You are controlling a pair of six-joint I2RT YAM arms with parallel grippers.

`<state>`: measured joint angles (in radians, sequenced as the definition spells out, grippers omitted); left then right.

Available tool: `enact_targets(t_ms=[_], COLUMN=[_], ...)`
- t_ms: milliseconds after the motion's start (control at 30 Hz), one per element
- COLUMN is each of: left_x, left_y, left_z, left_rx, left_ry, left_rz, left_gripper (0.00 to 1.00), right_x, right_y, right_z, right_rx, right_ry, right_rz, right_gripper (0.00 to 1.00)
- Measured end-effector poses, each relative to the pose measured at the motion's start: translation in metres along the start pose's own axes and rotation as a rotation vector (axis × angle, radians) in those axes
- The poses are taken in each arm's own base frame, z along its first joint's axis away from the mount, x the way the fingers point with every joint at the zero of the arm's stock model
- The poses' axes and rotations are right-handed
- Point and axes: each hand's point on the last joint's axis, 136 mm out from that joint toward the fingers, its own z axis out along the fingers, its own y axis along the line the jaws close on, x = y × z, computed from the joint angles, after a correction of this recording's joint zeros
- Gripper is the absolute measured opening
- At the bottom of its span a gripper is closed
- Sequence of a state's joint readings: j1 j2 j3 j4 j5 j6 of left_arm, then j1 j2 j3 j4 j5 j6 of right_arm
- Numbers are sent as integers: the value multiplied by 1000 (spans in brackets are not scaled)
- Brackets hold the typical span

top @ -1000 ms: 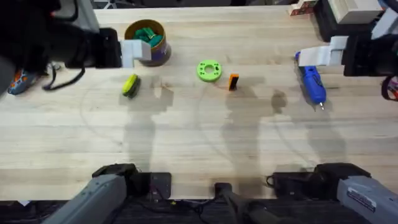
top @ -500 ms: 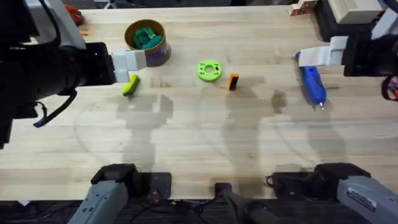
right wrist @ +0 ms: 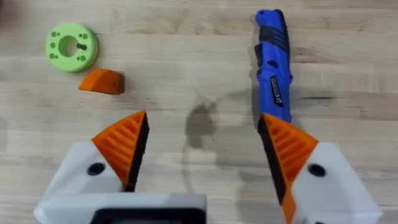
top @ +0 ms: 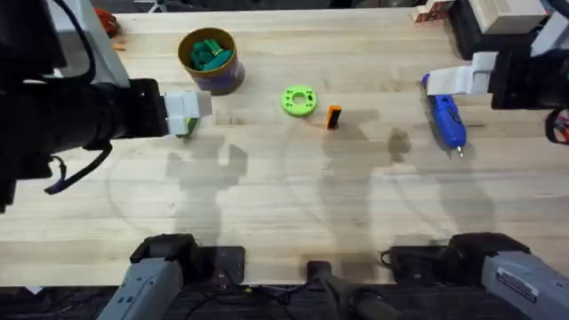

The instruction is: Pick up the gripper from the table and insert it into the empty holder that is missing its gripper. Then pick up a screw, insert it into the mounting hole, and use the screwdriver to tighten it. Finally, clean up the table by picking up the vegetable and placing it into the bucket.

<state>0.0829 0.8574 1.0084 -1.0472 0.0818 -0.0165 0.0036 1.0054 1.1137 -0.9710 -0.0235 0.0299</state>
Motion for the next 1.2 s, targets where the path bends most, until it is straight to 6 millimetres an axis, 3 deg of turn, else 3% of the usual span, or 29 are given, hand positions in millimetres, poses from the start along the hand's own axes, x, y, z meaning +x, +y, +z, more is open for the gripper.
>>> enact_targets(t_ms=[67,200,300,467,633,833,1200], left_x=[-9,-61,-96,-116,-107,-64,-21], left_y=[-1,-6,-19,-42,-58,-77,-101], left_z=[0,-8,-26,-69,-88,-57,-52], left_rx=[4,21,67,162,247,382,576], left_ry=[-36,-254,-423,-669,-845,-873,-908], left_rz=[3,27,62,139,206,261,307], left_gripper=[985,986,985,985,986,985,986], right_x=[0,0,0,0,0,0,0], right_y=[0,0,0,0,0,0,0], right_z=[0,0,0,0,0,0,0], right_rx=[0,0,0,0,0,0,0], right_ry=[0,1,1,1,1,2,2], right_rz=[0,0,0,0,0,0,0], right_gripper=[992,994,994,994,994,994,992])
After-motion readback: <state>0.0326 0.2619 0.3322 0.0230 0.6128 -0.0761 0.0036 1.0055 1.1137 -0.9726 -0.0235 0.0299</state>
